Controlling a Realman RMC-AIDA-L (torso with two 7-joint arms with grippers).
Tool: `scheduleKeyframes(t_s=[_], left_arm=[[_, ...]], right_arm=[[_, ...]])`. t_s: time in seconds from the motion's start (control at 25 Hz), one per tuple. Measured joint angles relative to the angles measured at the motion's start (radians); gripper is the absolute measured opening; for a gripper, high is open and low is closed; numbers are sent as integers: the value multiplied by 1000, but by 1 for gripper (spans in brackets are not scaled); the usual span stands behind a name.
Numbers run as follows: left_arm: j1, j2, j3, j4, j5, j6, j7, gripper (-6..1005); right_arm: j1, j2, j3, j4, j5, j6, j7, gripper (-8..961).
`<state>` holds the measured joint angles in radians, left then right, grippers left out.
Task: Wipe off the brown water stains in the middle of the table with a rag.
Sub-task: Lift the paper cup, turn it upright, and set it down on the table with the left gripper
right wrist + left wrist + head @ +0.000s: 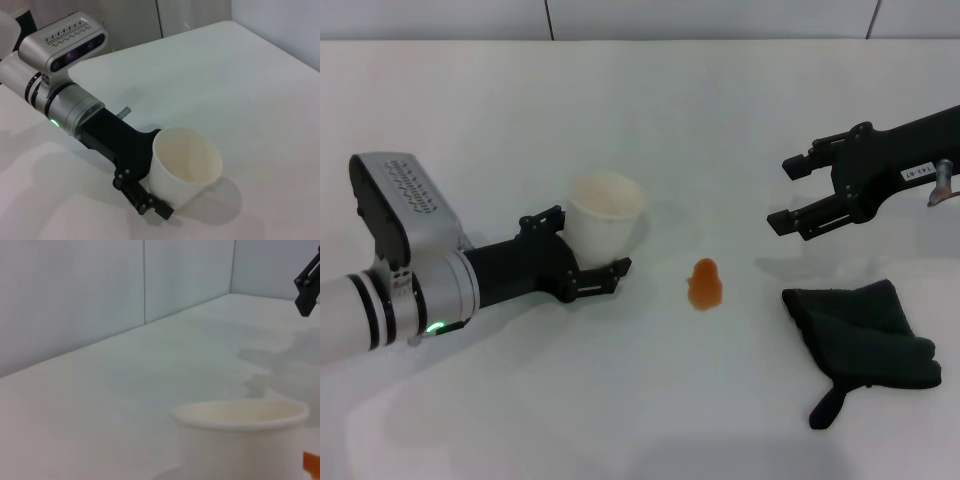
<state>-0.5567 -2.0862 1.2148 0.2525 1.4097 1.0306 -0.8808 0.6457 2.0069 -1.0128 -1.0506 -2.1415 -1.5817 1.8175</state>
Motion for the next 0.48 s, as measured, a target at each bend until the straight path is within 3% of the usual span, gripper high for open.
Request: scheduleKeyframes(t_s=[0.48], left_arm=[[78, 0, 0, 35, -9, 53, 12, 894]], right_arm=[[-3, -3, -1, -4, 0, -8, 0, 834]])
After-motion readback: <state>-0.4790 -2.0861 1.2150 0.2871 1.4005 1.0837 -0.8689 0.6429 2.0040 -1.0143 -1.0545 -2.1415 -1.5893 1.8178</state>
